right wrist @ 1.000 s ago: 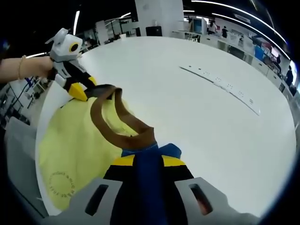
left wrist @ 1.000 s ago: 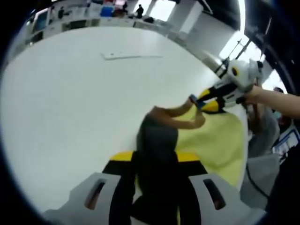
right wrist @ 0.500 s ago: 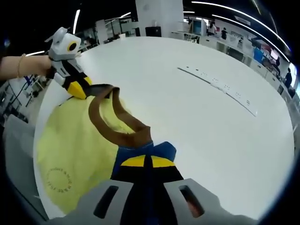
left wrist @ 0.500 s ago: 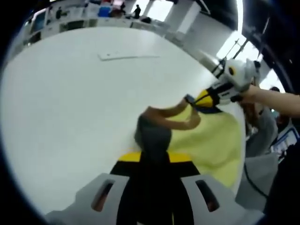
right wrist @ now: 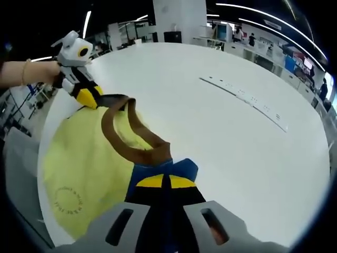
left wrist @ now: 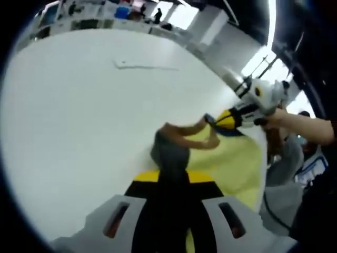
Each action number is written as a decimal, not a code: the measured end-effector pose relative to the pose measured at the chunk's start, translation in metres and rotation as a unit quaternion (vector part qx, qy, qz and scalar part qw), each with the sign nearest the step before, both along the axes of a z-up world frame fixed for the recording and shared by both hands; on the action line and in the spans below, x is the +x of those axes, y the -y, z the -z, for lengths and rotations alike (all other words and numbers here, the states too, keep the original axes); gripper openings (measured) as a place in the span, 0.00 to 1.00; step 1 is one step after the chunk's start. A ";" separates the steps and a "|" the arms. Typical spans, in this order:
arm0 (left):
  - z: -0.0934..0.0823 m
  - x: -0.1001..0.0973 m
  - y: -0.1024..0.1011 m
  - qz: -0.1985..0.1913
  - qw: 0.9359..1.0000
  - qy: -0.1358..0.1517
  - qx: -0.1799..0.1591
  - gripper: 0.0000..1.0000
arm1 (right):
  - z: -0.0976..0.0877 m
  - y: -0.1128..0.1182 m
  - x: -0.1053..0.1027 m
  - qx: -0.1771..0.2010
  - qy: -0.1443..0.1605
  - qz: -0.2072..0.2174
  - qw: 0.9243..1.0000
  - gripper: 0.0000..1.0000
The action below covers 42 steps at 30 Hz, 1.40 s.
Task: Fold the garment on the visible template until the final outline fits inside the template.
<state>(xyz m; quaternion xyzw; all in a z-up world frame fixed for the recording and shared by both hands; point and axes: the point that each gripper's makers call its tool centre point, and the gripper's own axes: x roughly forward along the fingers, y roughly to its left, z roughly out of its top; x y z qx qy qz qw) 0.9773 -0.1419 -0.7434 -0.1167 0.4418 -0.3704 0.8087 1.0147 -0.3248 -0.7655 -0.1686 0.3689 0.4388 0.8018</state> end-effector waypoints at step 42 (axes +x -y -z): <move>-0.006 0.014 -0.002 -0.024 0.999 0.007 0.022 0.00 | -0.014 -0.001 -0.003 -0.006 0.010 -0.017 1.000 0.02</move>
